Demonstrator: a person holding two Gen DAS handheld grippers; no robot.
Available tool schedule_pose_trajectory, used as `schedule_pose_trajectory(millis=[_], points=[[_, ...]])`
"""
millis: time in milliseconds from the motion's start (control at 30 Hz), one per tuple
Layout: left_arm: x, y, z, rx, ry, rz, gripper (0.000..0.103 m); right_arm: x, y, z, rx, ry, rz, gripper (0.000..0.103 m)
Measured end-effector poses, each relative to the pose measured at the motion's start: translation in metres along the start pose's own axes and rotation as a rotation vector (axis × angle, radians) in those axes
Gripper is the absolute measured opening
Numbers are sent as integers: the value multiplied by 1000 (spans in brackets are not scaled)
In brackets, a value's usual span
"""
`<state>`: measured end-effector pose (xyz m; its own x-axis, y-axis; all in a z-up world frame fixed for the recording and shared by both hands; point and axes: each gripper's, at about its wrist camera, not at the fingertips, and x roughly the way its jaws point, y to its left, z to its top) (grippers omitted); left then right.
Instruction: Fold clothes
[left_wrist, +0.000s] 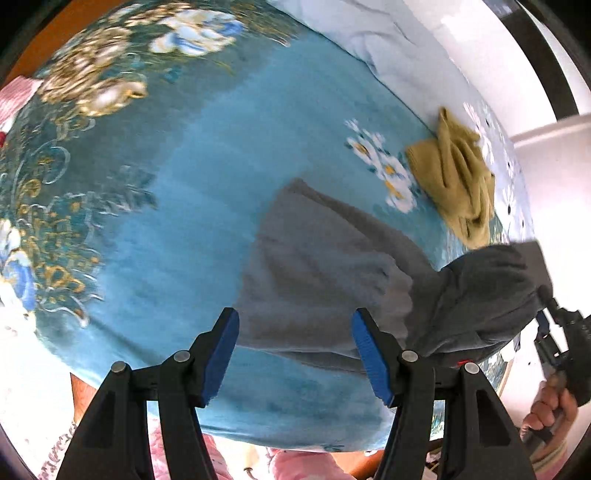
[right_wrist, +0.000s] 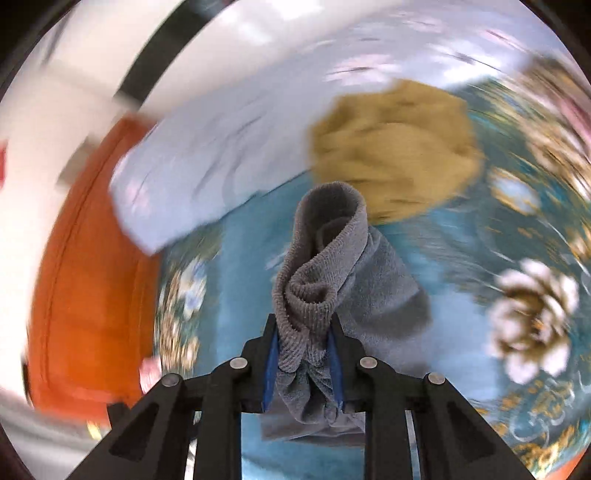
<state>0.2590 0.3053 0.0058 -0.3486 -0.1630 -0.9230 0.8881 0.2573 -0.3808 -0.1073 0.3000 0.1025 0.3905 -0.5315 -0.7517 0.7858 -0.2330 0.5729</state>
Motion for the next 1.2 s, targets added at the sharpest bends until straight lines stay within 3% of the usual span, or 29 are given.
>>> schedule_pose_trajectory(millis=[100,367,600,767,900,1200], points=[[-8,27,5,-29,-6,-6,64,39,68,-11,-166,84,-4,26],[-13,92,8,-77,19,9,64,156,127,-110,-323,331,-134,26],[-4,125,5,-113,53,14,64,189,144,-148,-453,416,-225,33],[10,119,8,-103,78,-14,64,179,152,-155,-487,421,-135,37],[23,98,9,-77,92,-57,64,160,134,-141,-451,374,-161,37],[54,42,13,-10,122,-156,64,112,16,-99,-64,291,-291,37]])
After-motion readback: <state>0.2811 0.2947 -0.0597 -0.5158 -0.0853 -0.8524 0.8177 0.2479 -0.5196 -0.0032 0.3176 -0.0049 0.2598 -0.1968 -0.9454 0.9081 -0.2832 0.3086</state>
